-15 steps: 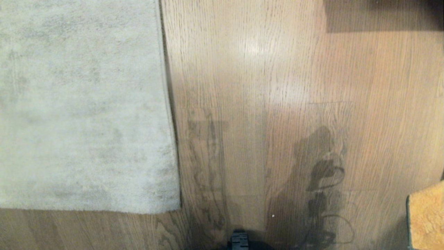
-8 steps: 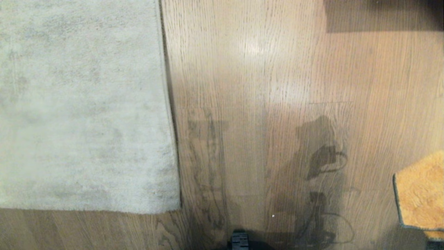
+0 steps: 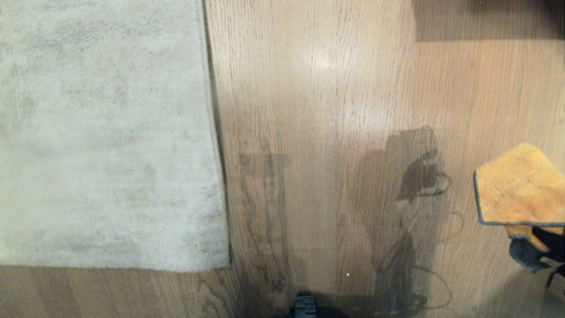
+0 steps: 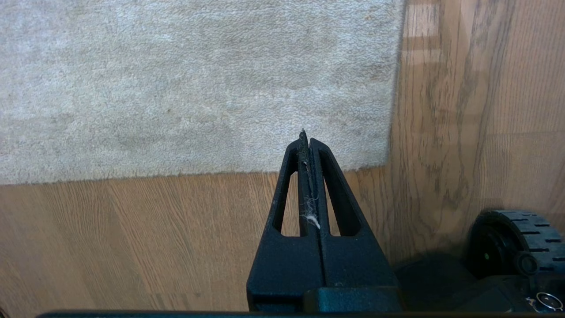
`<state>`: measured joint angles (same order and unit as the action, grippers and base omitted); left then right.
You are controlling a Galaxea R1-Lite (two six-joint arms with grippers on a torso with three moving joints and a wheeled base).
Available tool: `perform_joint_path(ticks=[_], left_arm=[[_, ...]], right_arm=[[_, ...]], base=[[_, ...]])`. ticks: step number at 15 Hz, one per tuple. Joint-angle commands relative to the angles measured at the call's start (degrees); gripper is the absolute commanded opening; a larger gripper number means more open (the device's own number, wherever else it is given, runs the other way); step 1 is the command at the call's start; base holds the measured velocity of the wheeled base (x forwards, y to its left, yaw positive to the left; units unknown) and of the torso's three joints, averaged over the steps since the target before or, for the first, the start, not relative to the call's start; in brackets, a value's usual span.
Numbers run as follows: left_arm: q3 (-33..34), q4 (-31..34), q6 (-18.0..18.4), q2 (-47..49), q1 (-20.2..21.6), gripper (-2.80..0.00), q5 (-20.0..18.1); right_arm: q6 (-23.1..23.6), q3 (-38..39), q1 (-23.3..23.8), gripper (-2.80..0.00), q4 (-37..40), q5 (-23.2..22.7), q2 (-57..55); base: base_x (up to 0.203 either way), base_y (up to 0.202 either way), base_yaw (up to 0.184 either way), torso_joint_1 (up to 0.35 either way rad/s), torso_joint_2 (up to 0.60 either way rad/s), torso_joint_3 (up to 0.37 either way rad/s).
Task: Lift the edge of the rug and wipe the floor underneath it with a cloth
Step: Put down the rag
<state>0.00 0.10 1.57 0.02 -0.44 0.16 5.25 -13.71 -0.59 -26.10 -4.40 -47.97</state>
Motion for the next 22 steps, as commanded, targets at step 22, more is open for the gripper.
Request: perform_joint_path(ticks=[22], left_arm=[[0.0, -0.01, 0.01, -0.02, 0.0, -2.8, 0.02]], right_arm=[[0.99, -19.95, 21.68, -2.8, -36.69, -6.85, -50.05]], base=[[0.0, 0.0, 0.0, 0.0, 0.0, 0.0]])
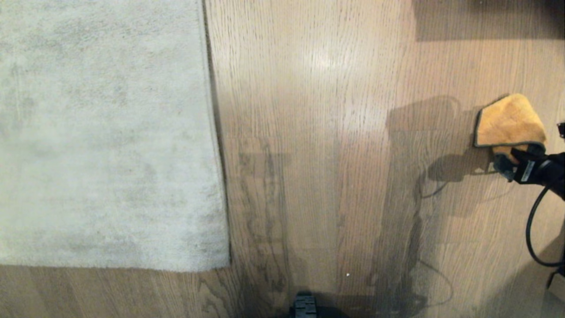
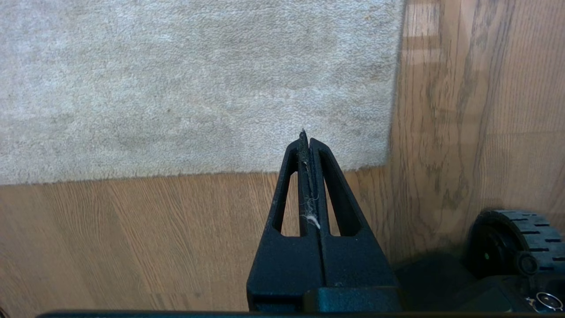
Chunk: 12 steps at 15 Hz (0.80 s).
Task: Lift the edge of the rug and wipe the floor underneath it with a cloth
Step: Put down the rag
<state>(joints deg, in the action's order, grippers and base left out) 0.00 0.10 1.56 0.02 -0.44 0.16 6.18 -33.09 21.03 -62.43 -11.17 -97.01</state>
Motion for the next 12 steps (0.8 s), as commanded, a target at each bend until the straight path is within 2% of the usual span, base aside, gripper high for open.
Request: perform_joint_path(ticks=[1, 2, 3, 4, 8, 12], left_arm=[[0.0, -0.01, 0.02, -0.02, 0.0, -2.8, 0.02], [0.0, -0.01, 0.02, -0.02, 0.0, -2.8, 0.02], [0.0, -0.01, 0.02, -0.02, 0.0, -2.8, 0.02], [-0.08, -0.01, 0.02, -0.02, 0.0, -2.8, 0.02], [0.0, -0.01, 0.02, -0.02, 0.0, -2.8, 0.02], [-0.07, -0.01, 0.02, -0.02, 0.0, -2.8, 0.02]], right_arm=[[0.06, -0.48, 0.06, -2.8, -0.41, -0.42, -1.0], [0.21, -0.48, -0.02, -2.8, -0.57, -0.7, -1.06], [0.78, -0.41, -0.01, -0.39, -0.59, -0.77, -0.99], [1.27, -0.45, 0.06, 0.0, -0.68, -0.86, -0.9], [1.63, -0.48, 0.06, 0.0, -0.74, -4.29, -0.08], [5.52, -0.17, 0.06, 0.0, 0.59, -5.21, 1.18]], base=[[0.0, 0.0, 0.0, 0.0, 0.0, 0.0], [0.0, 0.0, 0.0, 0.0, 0.0, 0.0], [0.0, 0.0, 0.0, 0.0, 0.0, 0.0], [0.0, 0.0, 0.0, 0.0, 0.0, 0.0], [0.0, 0.0, 0.0, 0.0, 0.0, 0.0], [0.0, 0.0, 0.0, 0.0, 0.0, 0.0]])
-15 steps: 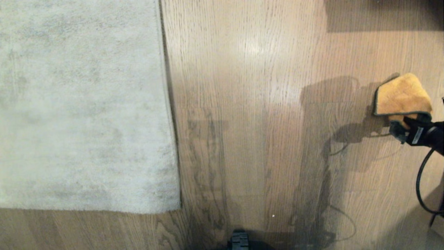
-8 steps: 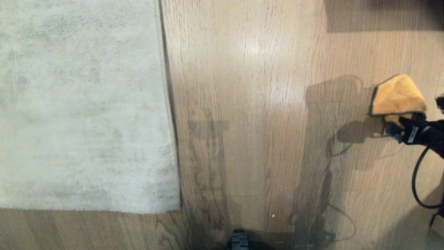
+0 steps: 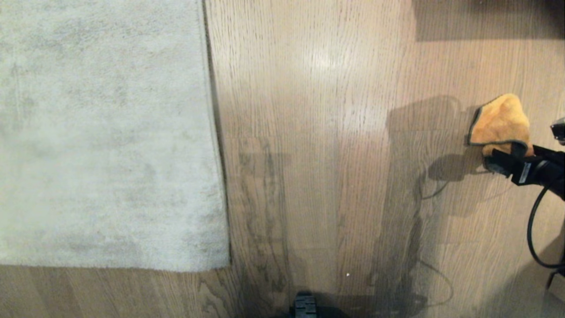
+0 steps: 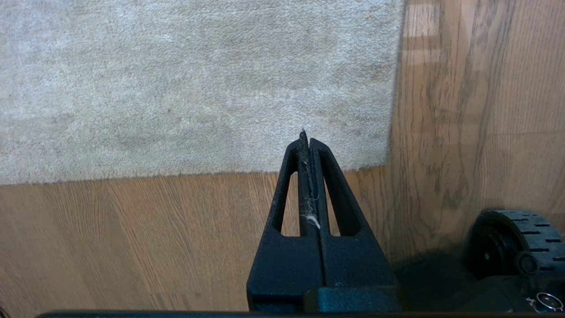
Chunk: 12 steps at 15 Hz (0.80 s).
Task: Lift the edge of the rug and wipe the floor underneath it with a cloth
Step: Put down the rag
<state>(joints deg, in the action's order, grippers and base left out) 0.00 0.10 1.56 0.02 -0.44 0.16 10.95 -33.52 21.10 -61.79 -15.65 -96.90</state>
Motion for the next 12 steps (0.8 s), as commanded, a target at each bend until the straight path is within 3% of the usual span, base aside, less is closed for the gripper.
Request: perform_joint_path(ticks=[1, 7, 12], left_arm=[[0.0, -0.01, 0.02, -0.02, 0.0, -2.8, 0.02], [0.0, -0.01, 0.02, -0.02, 0.0, -2.8, 0.02], [0.0, -0.01, 0.02, -0.02, 0.0, -2.8, 0.02]], right_arm=[[1.75, 0.46, -0.01, 0.0, 0.65, -2.12, 1.7], [4.37, 0.44, -0.01, 0.0, 10.95, -2.98, 10.26], [5.45, 3.15, -0.03, 0.0, 24.49, -3.02, 21.91]], base=[[0.0, 0.0, 0.0, 0.0, 0.0, 0.0], [0.0, 0.0, 0.0, 0.0, 0.0, 0.0], [0.0, 0.0, 0.0, 0.0, 0.0, 0.0]])
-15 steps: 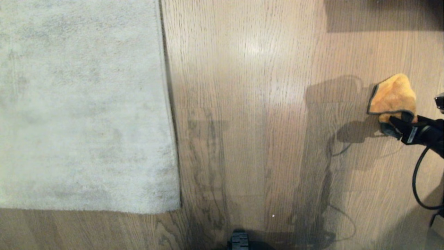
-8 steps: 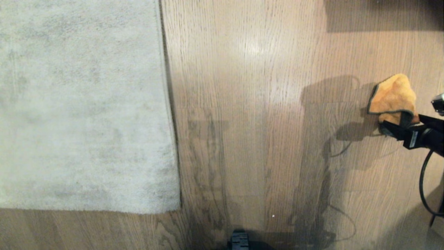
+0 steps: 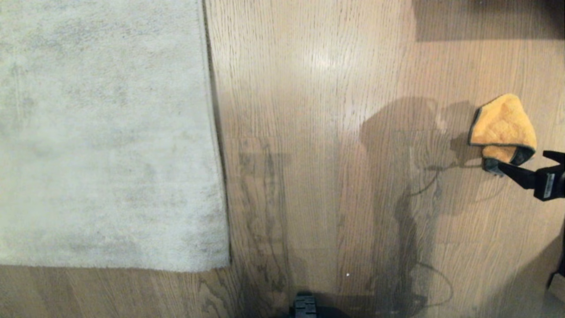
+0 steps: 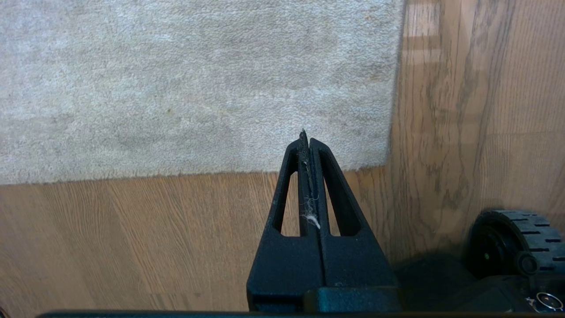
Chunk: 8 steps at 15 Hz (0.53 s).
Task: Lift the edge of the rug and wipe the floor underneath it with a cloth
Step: Put down the rag
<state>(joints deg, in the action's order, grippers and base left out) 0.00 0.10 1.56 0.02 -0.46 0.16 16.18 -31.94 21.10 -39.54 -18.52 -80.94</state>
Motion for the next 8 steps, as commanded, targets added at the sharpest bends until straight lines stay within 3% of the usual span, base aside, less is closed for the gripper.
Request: perform_joint_path(ticks=[1, 4, 8], left_arm=[[0.0, -0.01, 0.02, -0.02, 0.02, -2.8, 0.02], [0.0, -0.01, 0.02, -0.02, 0.02, -2.8, 0.02], [0.0, -0.01, 0.02, -0.02, 0.02, -2.8, 0.02]], right_arm=[[0.24, 3.78, -0.07, 0.0, 3.25, -0.4, 7.91], [0.29, 8.78, -0.09, 0.0, 5.65, -3.16, 13.33], [0.35, 9.45, -0.1, 0.0, 9.3, -4.6, 16.62]], base=[[0.0, 0.0, 0.0, 0.0, 0.0, 0.0], [0.0, 0.0, 0.0, 0.0, 0.0, 0.0], [0.0, 0.0, 0.0, 0.0, 0.0, 0.0]])
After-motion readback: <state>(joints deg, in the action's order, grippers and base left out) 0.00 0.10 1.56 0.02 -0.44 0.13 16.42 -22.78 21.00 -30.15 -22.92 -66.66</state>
